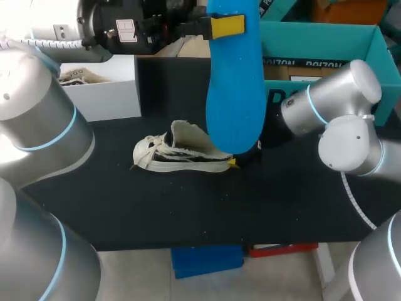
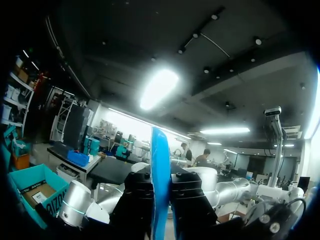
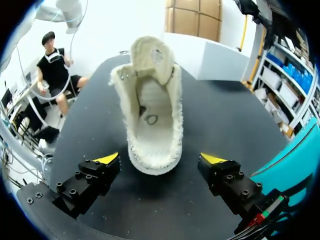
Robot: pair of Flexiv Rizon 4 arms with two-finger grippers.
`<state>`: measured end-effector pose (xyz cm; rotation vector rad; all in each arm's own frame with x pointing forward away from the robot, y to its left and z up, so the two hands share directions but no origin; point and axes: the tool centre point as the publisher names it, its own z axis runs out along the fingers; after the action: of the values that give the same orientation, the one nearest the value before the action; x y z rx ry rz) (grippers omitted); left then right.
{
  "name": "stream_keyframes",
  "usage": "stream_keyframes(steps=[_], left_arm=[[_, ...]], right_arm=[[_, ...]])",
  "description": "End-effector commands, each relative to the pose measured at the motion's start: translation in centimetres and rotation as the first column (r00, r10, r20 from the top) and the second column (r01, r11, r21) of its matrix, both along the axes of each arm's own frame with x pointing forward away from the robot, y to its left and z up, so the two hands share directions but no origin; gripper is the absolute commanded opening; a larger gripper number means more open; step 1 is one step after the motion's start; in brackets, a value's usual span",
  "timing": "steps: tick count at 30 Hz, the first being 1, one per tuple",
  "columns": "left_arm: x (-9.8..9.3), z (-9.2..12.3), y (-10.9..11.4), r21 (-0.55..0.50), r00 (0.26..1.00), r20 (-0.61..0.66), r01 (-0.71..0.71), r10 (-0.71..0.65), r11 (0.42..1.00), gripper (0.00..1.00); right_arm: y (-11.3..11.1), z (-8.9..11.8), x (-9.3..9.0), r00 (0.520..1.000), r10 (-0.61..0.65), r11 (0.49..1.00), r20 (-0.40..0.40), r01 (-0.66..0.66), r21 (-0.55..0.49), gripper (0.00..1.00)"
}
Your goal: Take the shoe out of the shoebox, open the shoe tongue, remove and reinsert the insole, then place the shoe into the shoebox
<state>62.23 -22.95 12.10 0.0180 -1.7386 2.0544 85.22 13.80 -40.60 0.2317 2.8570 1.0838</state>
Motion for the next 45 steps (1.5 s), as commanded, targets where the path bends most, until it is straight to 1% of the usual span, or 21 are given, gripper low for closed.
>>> stream_keyframes(steps=[1, 3, 4, 8, 12, 18, 21, 26, 29, 34, 39, 45], left_arm=[[0.0, 0.0, -0.1, -0.001, 1.000, 0.000, -0.003, 0.003, 1.000, 0.00], [0.0, 0.0, -0.1, -0.001, 1.000, 0.000, -0.003, 0.003, 1.000, 0.00], [0.0, 0.0, -0.1, -0.001, 1.000, 0.000, -0.003, 0.003, 1.000, 0.00], [0.0, 0.0, -0.1, -0.001, 1.000, 0.000, -0.003, 0.003, 1.000, 0.00], [0.0, 0.0, -0.1, -0.001, 1.000, 0.000, -0.003, 0.003, 1.000, 0.00], [0.0, 0.0, -0.1, -0.001, 1.000, 0.000, -0.003, 0.003, 1.000, 0.00], [0.0, 0.0, -0.1, -0.001, 1.000, 0.000, -0.003, 0.003, 1.000, 0.00], [0.0, 0.0, -0.1, -0.001, 1.000, 0.000, -0.003, 0.003, 1.000, 0.00], [0.0, 0.0, -0.1, -0.001, 1.000, 0.000, -0.003, 0.003, 1.000, 0.00], [0.0, 0.0, -0.1, -0.001, 1.000, 0.000, -0.003, 0.003, 1.000, 0.00], [0.0, 0.0, -0.1, -0.001, 1.000, 0.000, -0.003, 0.003, 1.000, 0.00], [0.0, 0.0, -0.1, -0.001, 1.000, 0.000, -0.003, 0.003, 1.000, 0.00]], right_arm=[[1.1, 1.9, 0.9, 0.998, 0.005, 0.963, -0.055, -0.020, -0.267, 1.00], [1.4, 2.2, 1.2, 0.998, 0.007, 0.944, -0.063, -0.028, -0.329, 1.00], [1.6, 2.6, 1.4, 0.998, 0.008, 0.925, -0.069, -0.034, -0.378, 1.00], [2.6, 3.4, 2.3, 0.996, 0.016, 0.852, -0.090, -0.061, -0.521, 1.00], [3.7, 4.0, 2.9, 0.995, 0.019, 0.778, -0.093, -0.074, -0.624, 1.00], [5.4, 4.2, 3.4, 0.995, 0.016, 0.700, -0.099, -0.082, -0.710, 1.00], [6.2, 4.1, 3.7, 0.995, 0.016, 0.679, -0.102, -0.086, -0.729, 1.00], [7.8, 3.9, 4.1, 0.994, 0.031, 0.666, -0.105, -0.098, -0.740, 1.00], [8.8, 3.8, 4.2, 0.994, 0.037, 0.666, -0.105, -0.102, -0.739, 1.00], [9.8, 3.0, 4.2, 0.993, 0.036, 0.675, -0.115, -0.109, -0.729, 1.00], [10.4, 2.1, 4.1, 0.991, 0.032, 0.693, -0.131, -0.116, -0.711, 1.00], [10.5, 1.3, 4.0, 0.991, 0.025, 0.714, -0.135, -0.112, -0.691, 1.00]])
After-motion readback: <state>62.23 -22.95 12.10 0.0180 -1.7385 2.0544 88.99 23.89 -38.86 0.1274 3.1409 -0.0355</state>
